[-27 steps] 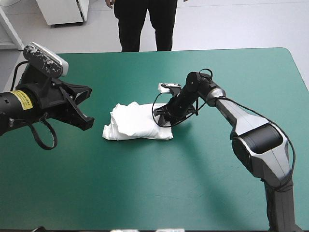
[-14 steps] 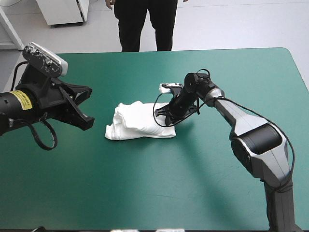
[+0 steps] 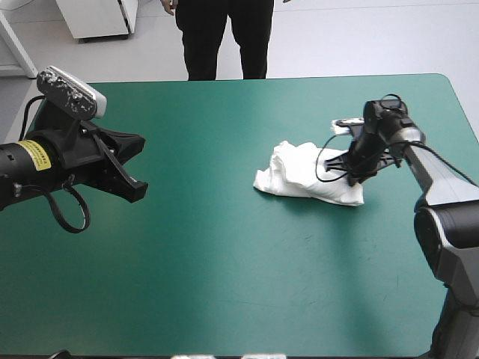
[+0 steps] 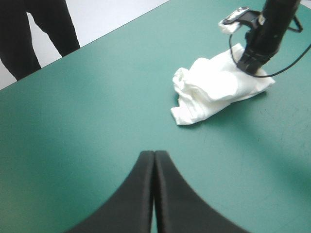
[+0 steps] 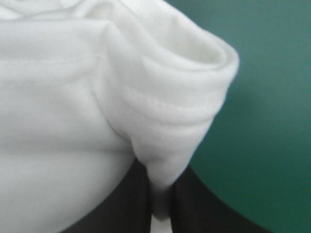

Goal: Fold the cloth

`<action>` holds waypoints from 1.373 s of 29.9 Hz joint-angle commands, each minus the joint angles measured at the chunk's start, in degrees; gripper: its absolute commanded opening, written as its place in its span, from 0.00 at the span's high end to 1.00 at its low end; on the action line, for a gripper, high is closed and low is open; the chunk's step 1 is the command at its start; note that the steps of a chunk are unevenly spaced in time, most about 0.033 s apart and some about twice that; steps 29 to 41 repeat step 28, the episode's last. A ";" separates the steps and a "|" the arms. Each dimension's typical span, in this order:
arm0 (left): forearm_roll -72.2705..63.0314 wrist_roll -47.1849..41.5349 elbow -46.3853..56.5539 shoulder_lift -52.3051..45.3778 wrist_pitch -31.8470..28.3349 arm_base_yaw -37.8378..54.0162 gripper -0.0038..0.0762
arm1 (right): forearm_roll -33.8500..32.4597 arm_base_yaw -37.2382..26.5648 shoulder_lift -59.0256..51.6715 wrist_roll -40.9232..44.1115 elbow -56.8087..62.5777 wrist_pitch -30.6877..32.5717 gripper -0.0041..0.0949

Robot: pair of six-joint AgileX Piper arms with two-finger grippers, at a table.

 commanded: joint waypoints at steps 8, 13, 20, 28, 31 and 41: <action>-0.73 -0.33 -1.49 -0.89 2.17 0.01 0.96 | -4.62 -21.02 -17.29 -0.19 18.11 -5.64 0.98; -0.73 -0.05 -1.49 -0.89 2.17 0.01 0.96 | -4.19 -30.47 -21.90 -0.16 22.56 -8.31 0.98; -0.73 0.07 -1.49 -0.89 2.17 0.01 0.96 | -2.70 -33.26 -23.08 -0.47 23.45 -8.79 0.96; -0.73 0.31 -1.49 -0.89 2.17 0.01 0.96 | -4.53 -33.26 -23.33 -0.36 23.35 -6.96 0.57; -0.73 0.31 -1.49 -0.89 2.17 0.01 0.96 | -4.53 -33.26 -23.33 -0.36 23.35 -6.96 0.57; -0.73 0.31 -1.49 -0.89 2.17 0.01 0.96 | -4.53 -33.26 -23.33 -0.36 23.35 -6.96 0.57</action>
